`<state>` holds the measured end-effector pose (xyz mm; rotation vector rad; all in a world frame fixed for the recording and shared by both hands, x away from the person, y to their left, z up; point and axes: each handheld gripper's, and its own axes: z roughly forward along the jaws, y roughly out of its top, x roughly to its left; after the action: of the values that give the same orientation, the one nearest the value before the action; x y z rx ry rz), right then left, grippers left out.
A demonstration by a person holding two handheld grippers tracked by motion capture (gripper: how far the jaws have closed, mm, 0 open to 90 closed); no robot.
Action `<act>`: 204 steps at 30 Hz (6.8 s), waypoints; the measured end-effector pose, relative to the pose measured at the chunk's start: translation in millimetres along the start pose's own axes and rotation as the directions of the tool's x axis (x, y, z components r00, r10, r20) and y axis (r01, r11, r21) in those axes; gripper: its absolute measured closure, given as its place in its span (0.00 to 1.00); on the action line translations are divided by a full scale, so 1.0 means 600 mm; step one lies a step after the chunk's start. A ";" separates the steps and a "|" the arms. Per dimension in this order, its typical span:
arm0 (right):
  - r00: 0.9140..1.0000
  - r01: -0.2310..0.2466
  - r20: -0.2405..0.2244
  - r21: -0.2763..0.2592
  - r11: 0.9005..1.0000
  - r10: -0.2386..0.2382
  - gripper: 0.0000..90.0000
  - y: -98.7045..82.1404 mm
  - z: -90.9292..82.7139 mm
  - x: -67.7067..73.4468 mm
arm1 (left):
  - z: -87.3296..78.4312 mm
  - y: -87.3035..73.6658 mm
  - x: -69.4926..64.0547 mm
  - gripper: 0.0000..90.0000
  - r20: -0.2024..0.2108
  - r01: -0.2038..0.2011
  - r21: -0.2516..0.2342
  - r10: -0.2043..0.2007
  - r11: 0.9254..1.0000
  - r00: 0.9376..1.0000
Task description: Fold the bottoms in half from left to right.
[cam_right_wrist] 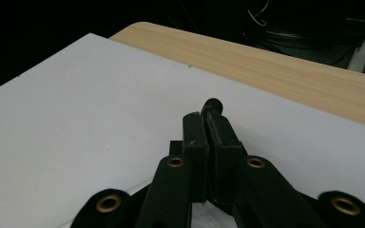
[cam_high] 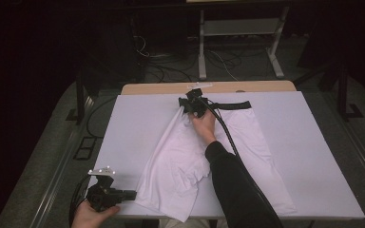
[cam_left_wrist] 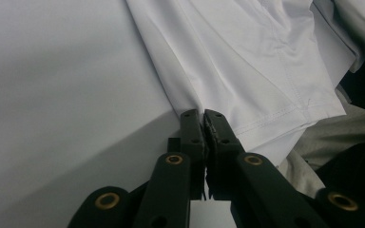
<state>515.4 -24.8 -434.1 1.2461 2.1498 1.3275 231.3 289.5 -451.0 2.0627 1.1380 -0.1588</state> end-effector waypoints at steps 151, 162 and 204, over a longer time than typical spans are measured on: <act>0.998 -0.067 0.007 0.075 0.995 0.066 0.95 -0.016 -0.233 -0.289 | 0.359 0.212 -0.393 0.97 0.529 -0.325 -0.155 0.356 0.933 0.770; 0.999 -0.041 0.027 0.082 0.996 0.039 0.95 -0.023 -0.236 -0.302 | 0.390 0.222 -0.412 0.97 0.514 -0.330 -0.112 0.339 0.937 0.788; 0.999 -0.020 0.050 0.135 0.991 0.014 0.85 -0.055 -0.237 -0.341 | 0.468 0.236 -0.436 0.87 0.517 -0.306 0.000 0.262 0.952 0.815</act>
<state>522.5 -275.6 -421.8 1.3363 2.2319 1.1615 251.5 -119.5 -454.0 2.0584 0.4932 -0.5797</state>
